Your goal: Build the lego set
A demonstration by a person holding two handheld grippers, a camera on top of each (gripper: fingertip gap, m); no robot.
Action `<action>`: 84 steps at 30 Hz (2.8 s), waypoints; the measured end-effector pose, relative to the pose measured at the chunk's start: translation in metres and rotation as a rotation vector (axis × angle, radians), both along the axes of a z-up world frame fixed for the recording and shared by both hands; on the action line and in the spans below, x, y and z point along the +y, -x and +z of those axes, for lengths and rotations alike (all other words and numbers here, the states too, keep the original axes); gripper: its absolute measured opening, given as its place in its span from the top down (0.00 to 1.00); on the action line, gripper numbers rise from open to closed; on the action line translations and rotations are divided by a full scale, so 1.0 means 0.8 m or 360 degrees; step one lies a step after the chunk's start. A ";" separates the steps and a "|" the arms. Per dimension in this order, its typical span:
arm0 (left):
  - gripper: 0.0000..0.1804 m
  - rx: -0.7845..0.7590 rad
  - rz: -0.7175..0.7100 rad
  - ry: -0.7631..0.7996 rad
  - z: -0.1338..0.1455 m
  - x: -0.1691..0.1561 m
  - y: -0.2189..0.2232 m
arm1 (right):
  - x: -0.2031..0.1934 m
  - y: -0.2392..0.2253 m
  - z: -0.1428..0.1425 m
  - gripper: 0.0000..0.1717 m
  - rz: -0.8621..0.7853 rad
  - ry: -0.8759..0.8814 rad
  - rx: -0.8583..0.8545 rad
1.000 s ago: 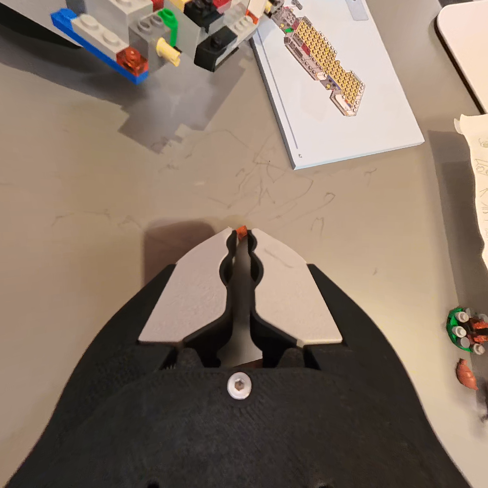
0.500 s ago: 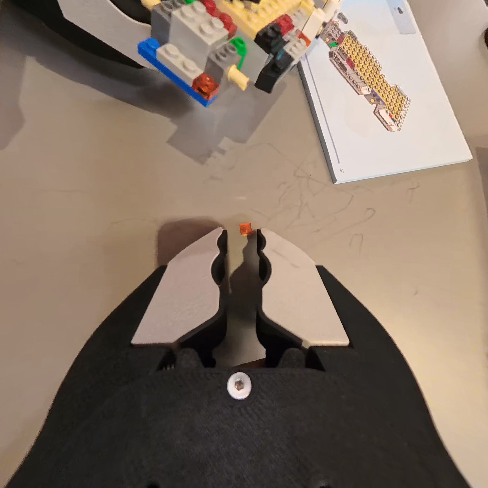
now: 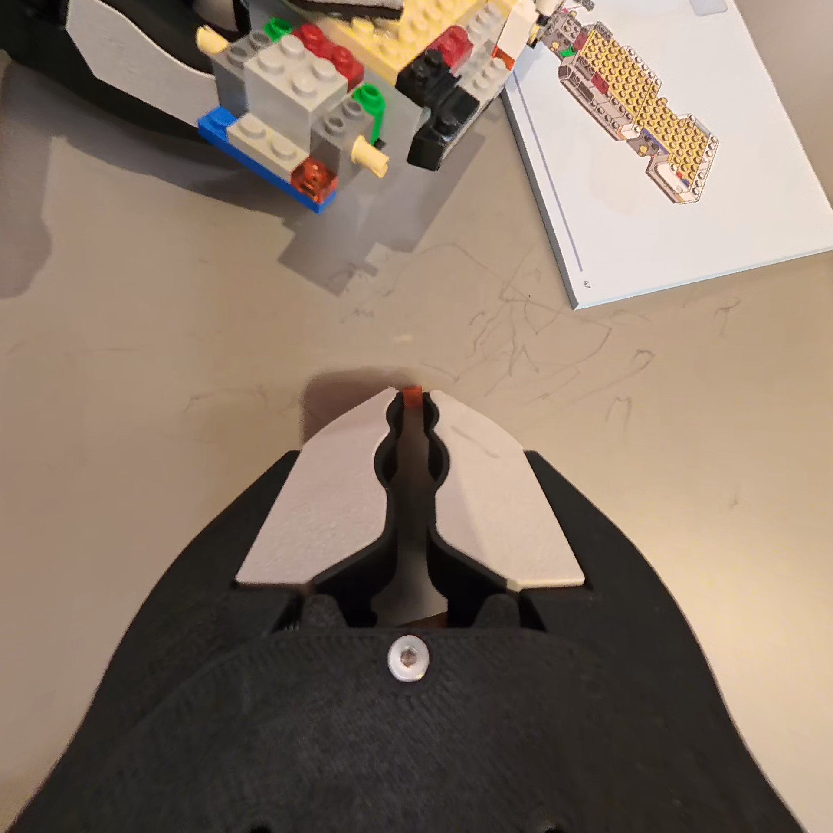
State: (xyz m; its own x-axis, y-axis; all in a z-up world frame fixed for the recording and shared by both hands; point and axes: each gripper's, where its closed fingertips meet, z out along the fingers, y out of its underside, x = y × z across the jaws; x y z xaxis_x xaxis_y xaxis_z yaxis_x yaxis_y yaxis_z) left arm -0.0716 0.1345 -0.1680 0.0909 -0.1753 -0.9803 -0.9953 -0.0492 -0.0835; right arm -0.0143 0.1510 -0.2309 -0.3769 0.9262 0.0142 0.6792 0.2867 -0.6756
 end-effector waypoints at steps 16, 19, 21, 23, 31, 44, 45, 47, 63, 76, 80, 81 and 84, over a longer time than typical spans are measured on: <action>0.86 0.0083 0.0116 0.0022 -0.004 0.004 0.010 | -0.041 0.026 0.103 0.96 -0.0253 0.0092 0.0404; 0.86 0.0084 0.0144 0.0048 -0.008 0.004 0.012 | -0.059 0.032 0.103 0.96 -0.0256 0.0112 0.0372; 0.86 0.0088 0.0161 0.0069 -0.010 0.004 0.014 | -0.063 0.036 0.099 0.96 -0.0276 0.0071 0.0349; 0.86 0.0082 0.0167 0.0089 -0.012 0.004 0.014 | -0.063 0.040 0.094 0.96 -0.0297 0.0027 0.0330; 0.86 0.0058 0.0167 0.0110 -0.012 0.002 0.012 | -0.061 0.046 0.082 0.96 -0.0346 -0.0051 0.0275; 0.86 0.0036 0.0159 0.0128 -0.013 0.001 0.010 | -0.061 0.046 0.082 0.95 -0.0339 -0.0065 0.0275; 0.86 0.0034 0.0160 0.0129 -0.013 0.001 0.010 | -0.060 0.046 0.082 0.95 -0.0332 -0.0074 0.0278; 0.86 0.0031 0.0161 0.0131 -0.013 0.001 0.011 | -0.061 0.045 0.083 0.94 -0.0299 -0.0109 0.0293; 0.86 -0.0032 0.0146 0.0133 -0.008 0.000 0.011 | -0.049 0.044 0.085 0.86 0.0290 -0.1301 0.0896; 0.86 -0.0028 0.0144 0.0144 -0.008 0.000 0.011 | -0.061 0.050 0.087 0.91 0.0437 -0.1671 0.1090; 0.86 -0.0027 0.0138 0.0143 -0.007 0.000 0.009 | -0.062 0.052 0.087 0.92 0.0438 -0.1672 0.1094; 0.86 -0.0028 0.0137 0.0143 -0.007 0.000 0.009 | -0.062 0.052 0.087 0.93 0.0441 -0.1673 0.1094; 0.86 -0.0025 0.0137 0.0144 -0.007 0.000 0.008 | -0.062 0.052 0.087 0.94 0.0446 -0.1678 0.1095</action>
State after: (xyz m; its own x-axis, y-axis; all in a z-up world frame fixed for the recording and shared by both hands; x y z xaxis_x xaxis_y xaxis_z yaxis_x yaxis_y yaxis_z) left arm -0.0783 0.1343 -0.1733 0.1248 -0.2541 -0.9591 -0.9857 -0.1425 -0.0905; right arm -0.0562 0.1010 -0.1612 -0.1787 0.2400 0.9542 0.1140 0.9683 -0.2222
